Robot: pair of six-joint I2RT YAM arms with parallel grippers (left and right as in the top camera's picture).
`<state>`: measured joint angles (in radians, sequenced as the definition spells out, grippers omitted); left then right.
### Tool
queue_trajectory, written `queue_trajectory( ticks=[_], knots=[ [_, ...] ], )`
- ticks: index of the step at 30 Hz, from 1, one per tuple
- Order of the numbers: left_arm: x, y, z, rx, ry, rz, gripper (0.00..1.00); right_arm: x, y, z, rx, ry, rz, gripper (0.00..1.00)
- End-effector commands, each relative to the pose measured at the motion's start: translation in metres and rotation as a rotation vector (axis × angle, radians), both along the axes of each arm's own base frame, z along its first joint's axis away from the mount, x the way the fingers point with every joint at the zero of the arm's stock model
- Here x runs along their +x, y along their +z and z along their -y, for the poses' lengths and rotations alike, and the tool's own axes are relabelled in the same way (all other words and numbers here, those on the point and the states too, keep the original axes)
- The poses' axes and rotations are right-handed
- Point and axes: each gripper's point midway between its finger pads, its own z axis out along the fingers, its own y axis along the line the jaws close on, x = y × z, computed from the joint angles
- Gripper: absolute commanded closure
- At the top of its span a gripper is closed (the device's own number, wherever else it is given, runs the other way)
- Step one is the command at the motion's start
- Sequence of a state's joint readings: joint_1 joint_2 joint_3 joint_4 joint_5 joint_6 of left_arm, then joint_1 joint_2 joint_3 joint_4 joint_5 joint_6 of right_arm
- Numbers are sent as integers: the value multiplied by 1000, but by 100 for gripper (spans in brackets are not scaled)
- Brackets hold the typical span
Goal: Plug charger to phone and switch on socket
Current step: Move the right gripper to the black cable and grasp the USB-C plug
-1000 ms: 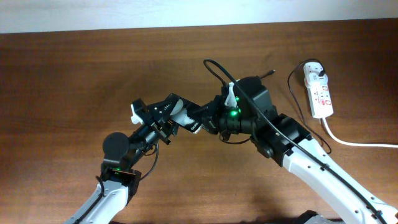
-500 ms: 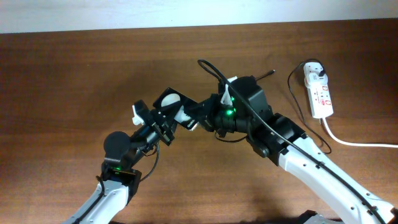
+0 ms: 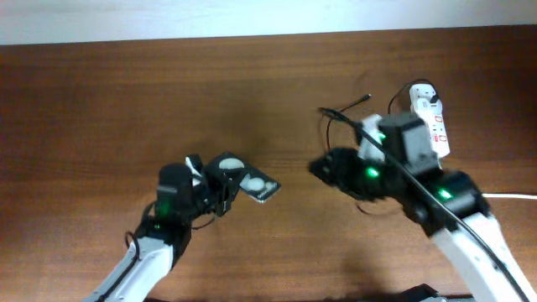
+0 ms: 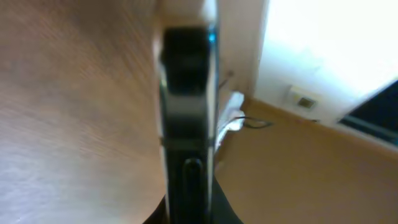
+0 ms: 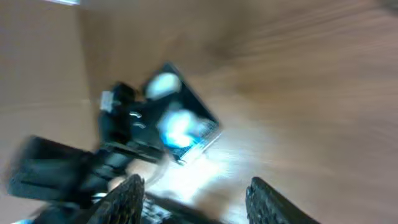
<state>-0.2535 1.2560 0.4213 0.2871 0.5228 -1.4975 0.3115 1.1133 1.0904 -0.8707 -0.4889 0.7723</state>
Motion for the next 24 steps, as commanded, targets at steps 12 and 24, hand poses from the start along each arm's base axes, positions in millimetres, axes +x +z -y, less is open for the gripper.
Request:
queue_trajectory(
  ticks=[12, 24],
  knots=[
    [47, 62, 54, 134, -499, 100, 100, -10, -55, 120, -613, -255, -108, 1],
    [8, 23, 48, 191, -676, 9, 100, 70, -102, 100, -600, -259, -98, 1]
  ],
)
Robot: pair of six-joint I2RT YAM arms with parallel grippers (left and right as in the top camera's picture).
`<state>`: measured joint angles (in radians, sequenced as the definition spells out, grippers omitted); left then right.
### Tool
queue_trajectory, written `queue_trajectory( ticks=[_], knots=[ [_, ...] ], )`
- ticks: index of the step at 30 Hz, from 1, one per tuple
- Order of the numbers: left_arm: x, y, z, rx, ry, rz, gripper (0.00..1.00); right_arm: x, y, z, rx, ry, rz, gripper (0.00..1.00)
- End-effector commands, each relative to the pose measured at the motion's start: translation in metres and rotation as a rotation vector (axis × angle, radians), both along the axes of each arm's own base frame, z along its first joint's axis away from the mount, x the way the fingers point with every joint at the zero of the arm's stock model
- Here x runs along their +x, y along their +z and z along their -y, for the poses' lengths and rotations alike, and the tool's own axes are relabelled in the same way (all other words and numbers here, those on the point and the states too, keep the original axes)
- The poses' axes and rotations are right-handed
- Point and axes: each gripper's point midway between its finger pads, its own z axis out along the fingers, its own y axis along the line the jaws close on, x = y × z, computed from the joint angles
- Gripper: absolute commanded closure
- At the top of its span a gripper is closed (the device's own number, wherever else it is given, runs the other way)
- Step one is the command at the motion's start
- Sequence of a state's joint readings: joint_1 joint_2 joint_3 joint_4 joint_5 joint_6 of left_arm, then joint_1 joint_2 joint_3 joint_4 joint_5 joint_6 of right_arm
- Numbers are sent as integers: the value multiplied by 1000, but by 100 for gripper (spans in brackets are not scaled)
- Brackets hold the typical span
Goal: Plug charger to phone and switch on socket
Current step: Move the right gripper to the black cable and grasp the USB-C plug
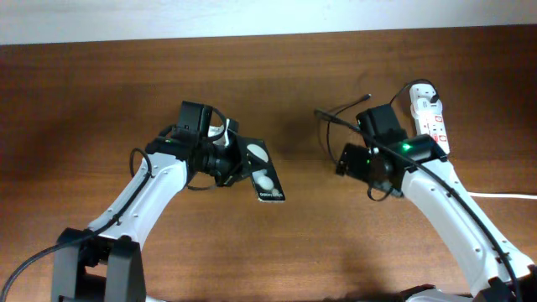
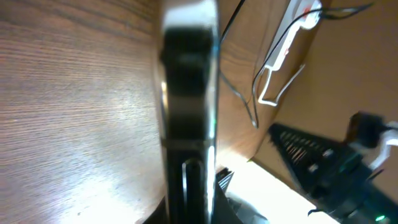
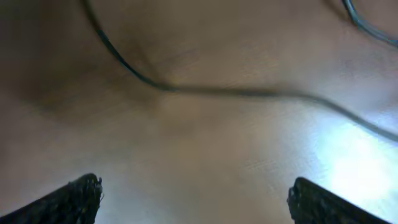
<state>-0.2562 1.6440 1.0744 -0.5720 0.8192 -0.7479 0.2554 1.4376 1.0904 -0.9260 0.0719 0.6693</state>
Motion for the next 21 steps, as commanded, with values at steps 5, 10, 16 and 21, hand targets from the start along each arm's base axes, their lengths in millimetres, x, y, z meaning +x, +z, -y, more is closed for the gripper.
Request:
queue_trajectory(
  ticks=[5, 10, 16, 21],
  knots=[
    [-1, 8, 3, -22, -54, 55, 100, 90, 57, 7, -76, -65, 274, 1],
    [-1, 8, 3, -22, -54, 55, 100, 161, 0, 30, -155, -145, 210, 7],
    [0, 7, 2, -15, -51, 56, 100, 197, -79, 22, -115, -139, 189, 22],
    [2, 5, 0, 5, -42, 60, 100, 209, -114, 16, -93, -132, 192, 31]
  ],
)
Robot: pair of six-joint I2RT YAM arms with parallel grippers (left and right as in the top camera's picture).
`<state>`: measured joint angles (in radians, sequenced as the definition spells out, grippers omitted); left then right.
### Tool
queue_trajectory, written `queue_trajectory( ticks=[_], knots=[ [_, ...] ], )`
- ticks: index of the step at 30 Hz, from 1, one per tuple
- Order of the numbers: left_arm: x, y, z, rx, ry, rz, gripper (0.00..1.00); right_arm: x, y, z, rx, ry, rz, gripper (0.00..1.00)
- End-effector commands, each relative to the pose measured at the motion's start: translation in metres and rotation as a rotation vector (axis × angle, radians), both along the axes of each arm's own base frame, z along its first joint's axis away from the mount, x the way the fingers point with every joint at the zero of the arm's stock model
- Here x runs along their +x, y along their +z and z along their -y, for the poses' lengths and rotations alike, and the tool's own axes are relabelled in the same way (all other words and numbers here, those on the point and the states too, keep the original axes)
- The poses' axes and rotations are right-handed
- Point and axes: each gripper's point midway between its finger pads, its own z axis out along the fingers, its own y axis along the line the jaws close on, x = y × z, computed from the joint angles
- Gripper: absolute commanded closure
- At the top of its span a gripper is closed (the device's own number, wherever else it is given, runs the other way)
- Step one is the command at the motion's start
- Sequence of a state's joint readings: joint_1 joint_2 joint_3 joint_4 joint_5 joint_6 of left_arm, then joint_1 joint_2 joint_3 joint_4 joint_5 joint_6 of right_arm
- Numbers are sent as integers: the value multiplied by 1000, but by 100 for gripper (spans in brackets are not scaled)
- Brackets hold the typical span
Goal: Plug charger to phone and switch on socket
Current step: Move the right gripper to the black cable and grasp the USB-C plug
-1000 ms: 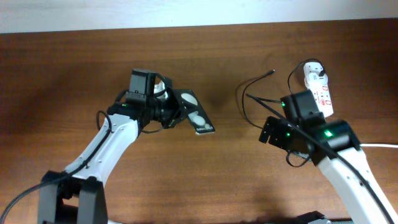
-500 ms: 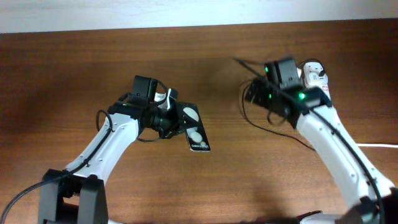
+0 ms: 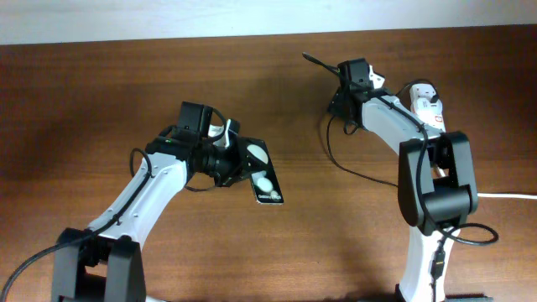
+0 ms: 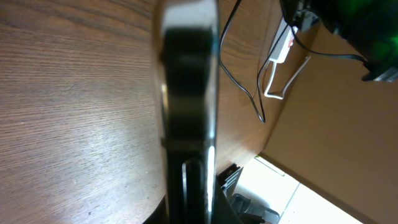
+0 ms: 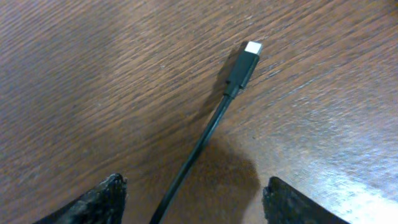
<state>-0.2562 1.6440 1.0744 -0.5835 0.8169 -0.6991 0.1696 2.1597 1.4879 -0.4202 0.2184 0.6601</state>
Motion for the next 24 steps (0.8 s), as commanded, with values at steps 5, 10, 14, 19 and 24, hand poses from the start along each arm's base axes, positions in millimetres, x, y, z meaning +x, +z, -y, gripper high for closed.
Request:
queue_trajectory(
  ticks=[5, 10, 14, 19, 24],
  knots=[
    [3, 6, 1, -4, -12, 33, 100, 0, -25, -26, 66, 182, -56, 71],
    [3, 6, 1, -4, -12, 33, 100, -88, -48, -42, 163, 307, -424, 93],
    [4, 5, 0, -1, -11, 34, 100, -145, -48, -55, 119, 475, -644, 70],
    [4, 5, 0, -2, -11, 33, 100, -110, -49, -25, -82, 323, -518, 34],
    [4, 5, 0, -2, -11, 33, 100, -97, -49, -27, -59, 230, -452, 50]
  ],
)
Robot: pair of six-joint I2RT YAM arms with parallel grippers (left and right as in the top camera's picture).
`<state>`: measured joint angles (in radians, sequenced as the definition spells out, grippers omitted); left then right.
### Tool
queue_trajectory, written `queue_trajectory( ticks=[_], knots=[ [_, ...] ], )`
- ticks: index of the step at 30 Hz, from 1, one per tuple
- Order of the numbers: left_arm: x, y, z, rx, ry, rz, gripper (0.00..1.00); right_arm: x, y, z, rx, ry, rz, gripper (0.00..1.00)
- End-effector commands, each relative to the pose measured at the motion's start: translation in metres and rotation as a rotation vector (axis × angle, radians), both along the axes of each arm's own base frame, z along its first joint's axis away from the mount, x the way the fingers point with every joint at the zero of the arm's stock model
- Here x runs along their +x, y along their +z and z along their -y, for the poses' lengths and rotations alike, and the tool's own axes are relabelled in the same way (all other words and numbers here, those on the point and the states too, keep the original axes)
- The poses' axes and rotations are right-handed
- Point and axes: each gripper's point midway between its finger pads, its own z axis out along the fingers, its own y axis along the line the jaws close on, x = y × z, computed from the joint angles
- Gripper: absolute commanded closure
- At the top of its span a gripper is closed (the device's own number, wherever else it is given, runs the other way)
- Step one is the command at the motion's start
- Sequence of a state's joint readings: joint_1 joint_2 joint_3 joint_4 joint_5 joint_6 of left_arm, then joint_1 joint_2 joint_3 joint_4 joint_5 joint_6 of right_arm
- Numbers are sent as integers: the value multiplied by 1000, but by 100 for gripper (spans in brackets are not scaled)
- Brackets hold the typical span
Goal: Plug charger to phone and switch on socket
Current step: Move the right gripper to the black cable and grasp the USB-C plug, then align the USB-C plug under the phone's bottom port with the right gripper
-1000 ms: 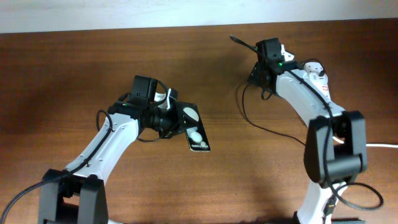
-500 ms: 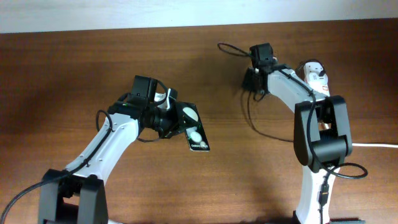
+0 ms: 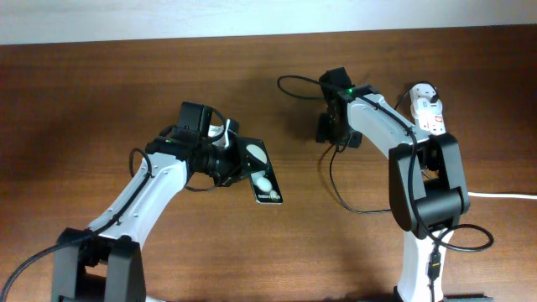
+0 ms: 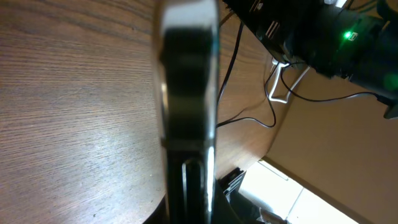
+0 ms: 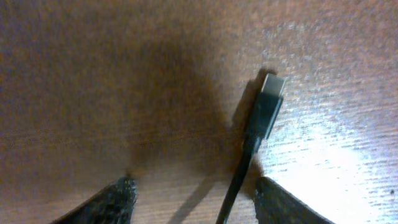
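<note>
The black phone (image 3: 262, 178) is held edge-on off the table, with my left gripper (image 3: 233, 164) shut on it. In the left wrist view the phone's edge (image 4: 186, 93) fills the middle between the jaws of that gripper (image 4: 186, 214). The black charger cable (image 3: 336, 180) trails across the table. Its plug (image 5: 267, 106) lies flat on the wood. My right gripper (image 3: 331, 127) hovers low over it, open (image 5: 199, 196), with the cable running down close to the right fingertip (image 5: 280, 199). The white socket strip (image 3: 430, 117) lies at the far right.
A white lead (image 3: 503, 195) runs from the socket strip off the right edge. The wooden table (image 3: 101, 92) ends at a pale wall along the far side. Slack cable loops near the right arm (image 3: 281, 82).
My right gripper has come nearer and a little left from the table's far side. The plug now lies closer between its fingers. The left arm and phone have not moved.
At first both arms were low near the front, my left gripper holding the phone. Then the left arm held the phone at mid-left, where it stays, and the right gripper was over the cable. It then stood open by the plug end, and now straddles it.
</note>
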<state>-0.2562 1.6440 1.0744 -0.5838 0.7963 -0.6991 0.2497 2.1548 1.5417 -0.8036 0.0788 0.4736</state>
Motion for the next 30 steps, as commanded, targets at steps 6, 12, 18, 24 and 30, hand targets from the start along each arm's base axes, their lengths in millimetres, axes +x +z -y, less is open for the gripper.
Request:
queue_trajectory(
  ticks=[6, 12, 18, 24, 30],
  knots=[
    [0, 7, 2, -18, -20, 18, 100, -26, -35, 22, -90, -54, -112, 96],
    [-3, 6, 2, -17, -21, -1, 100, -41, 8, 12, -20, -18, -134, 96],
    [1, 8, 3, -22, -21, 22, 100, -67, 137, -15, 185, 109, 42, 96],
    [14, 37, 20, -168, -77, 145, 100, -131, 197, -61, 243, 308, 94, 96],
    [12, 42, 23, -202, -96, 143, 100, -186, 256, -95, 335, 404, 227, 96]
  ],
)
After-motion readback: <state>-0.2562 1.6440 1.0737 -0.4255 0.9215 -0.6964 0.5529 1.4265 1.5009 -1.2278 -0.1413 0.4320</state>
